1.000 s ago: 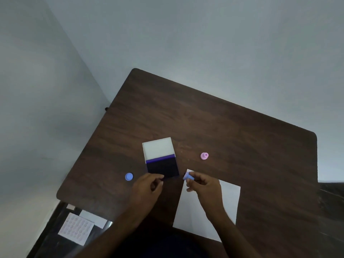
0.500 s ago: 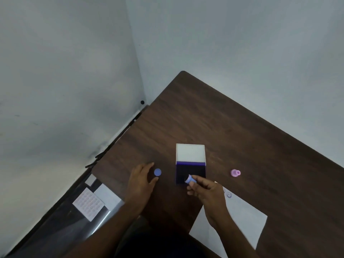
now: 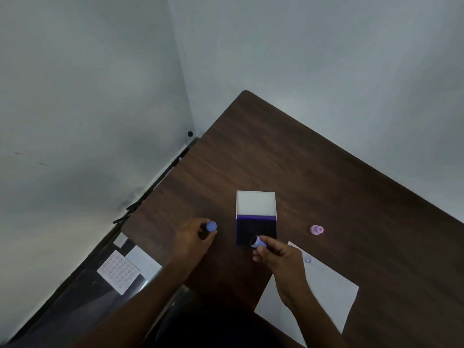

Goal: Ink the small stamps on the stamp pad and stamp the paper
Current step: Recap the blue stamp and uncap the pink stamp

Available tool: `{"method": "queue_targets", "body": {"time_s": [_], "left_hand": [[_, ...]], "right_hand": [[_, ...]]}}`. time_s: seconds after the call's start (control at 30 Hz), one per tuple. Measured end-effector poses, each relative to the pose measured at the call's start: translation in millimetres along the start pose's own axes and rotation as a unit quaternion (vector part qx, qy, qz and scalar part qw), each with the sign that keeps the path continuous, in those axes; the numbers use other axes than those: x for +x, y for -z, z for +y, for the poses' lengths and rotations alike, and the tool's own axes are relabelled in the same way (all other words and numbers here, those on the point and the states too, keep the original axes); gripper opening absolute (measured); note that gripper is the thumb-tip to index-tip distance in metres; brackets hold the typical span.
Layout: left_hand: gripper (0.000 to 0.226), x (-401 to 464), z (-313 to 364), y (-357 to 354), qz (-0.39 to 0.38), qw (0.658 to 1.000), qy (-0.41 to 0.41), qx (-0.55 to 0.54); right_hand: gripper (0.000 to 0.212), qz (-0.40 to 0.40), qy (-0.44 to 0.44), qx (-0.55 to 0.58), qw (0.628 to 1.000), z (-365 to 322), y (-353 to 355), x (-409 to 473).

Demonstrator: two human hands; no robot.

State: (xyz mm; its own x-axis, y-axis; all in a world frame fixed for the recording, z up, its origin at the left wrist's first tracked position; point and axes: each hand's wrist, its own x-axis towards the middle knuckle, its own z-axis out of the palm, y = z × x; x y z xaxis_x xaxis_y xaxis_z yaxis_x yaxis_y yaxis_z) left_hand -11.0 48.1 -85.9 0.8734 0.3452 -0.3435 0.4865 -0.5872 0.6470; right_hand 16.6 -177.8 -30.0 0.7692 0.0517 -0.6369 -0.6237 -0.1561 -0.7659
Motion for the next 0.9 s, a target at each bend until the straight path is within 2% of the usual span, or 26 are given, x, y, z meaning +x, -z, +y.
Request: {"method": "queue_targets", "body": {"time_s": [0.1, 0.23, 0.3, 0.43, 0.63, 0.77, 0.9], "left_hand": [[0.036, -4.0, 7.9, 2.7, 0.013, 0.999, 0.01, -0.038], [0.034, -16.6, 19.7, 2.7, 0.04, 0.997, -0.041, -0.061], [0.035, -23.1, 25.9, 1.6, 0.027, 0.995, -0.05, -0.087], [0.035, -30.4, 37.7, 3.6, -0.018, 0.987, -0.009, -0.157], [0.03, -38.1, 47.7, 5.6, -0.118, 0.984, -0.044, -0.128], [0.032, -41.5, 51.6, 7.7, -0.106, 0.984, -0.074, -0.124], [0.03, -38.2, 51.0, 11.5, -0.101, 0.98, -0.069, -0.156]], "right_hand": [[0.026, -0.007, -0.003, 0.01, 1.0, 0.0, 2.3, 1.0], [0.025, -0.012, -0.01, 0.038, 0.999, -0.3, 4.6, 1.1], [0.025, -0.015, -0.018, 0.058, 0.998, -0.5, 4.0, 0.2], [0.023, -0.037, -0.03, 0.093, 0.995, -2.1, 2.3, -3.4], [0.023, -0.081, -0.015, 0.081, 0.993, -3.0, -2.9, -7.8], [0.035, -0.086, -0.022, 0.041, 0.995, -0.1, -9.5, -8.6], [0.035, -0.086, -0.013, 0.017, 0.996, 1.2, -13.7, -7.5]]}}
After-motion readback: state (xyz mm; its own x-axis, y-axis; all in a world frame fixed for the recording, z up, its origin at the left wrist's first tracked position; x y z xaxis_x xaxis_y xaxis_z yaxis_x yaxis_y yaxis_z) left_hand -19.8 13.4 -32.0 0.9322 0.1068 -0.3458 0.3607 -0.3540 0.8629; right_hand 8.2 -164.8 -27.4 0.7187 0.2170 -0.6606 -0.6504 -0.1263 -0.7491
